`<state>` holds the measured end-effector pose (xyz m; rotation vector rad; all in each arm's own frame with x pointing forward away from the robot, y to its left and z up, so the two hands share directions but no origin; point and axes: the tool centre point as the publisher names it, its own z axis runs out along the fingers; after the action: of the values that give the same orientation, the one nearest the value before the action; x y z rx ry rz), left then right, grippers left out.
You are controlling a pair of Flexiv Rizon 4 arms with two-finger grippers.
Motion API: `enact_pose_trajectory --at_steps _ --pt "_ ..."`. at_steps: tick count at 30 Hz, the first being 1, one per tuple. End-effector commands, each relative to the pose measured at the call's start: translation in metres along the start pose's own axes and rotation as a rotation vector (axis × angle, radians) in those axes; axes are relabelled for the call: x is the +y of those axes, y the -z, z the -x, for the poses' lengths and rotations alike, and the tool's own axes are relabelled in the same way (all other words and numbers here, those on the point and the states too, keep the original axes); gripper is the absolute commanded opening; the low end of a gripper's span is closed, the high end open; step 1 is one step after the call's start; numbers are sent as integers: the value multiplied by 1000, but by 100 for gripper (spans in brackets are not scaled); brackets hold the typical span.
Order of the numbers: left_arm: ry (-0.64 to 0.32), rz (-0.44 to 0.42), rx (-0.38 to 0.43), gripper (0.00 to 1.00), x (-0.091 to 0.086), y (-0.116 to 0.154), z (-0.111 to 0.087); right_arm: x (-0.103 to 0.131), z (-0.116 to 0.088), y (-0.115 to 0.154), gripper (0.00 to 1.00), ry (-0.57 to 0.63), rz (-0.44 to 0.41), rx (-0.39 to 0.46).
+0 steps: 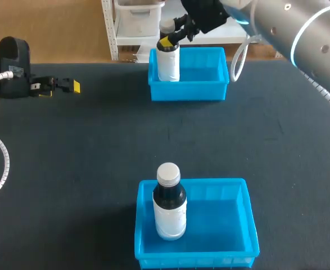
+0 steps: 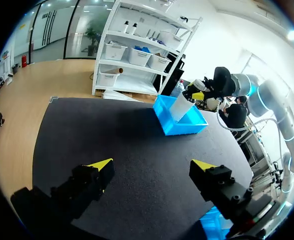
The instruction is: Pick up the bottle, and place it in the far bin if it is heavy, or in the near bin if it is light.
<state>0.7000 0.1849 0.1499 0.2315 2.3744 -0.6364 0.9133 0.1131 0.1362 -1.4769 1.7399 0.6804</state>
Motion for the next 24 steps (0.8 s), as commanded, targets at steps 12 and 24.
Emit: enact_pose_trajectory --at_steps 12,24 --pt "0 0 0 100 0 0 0 -17 -13 -18 100 -41 421 20" --pt "0 0 0 100 0 0 0 -30 -39 30 100 -155 289 101"
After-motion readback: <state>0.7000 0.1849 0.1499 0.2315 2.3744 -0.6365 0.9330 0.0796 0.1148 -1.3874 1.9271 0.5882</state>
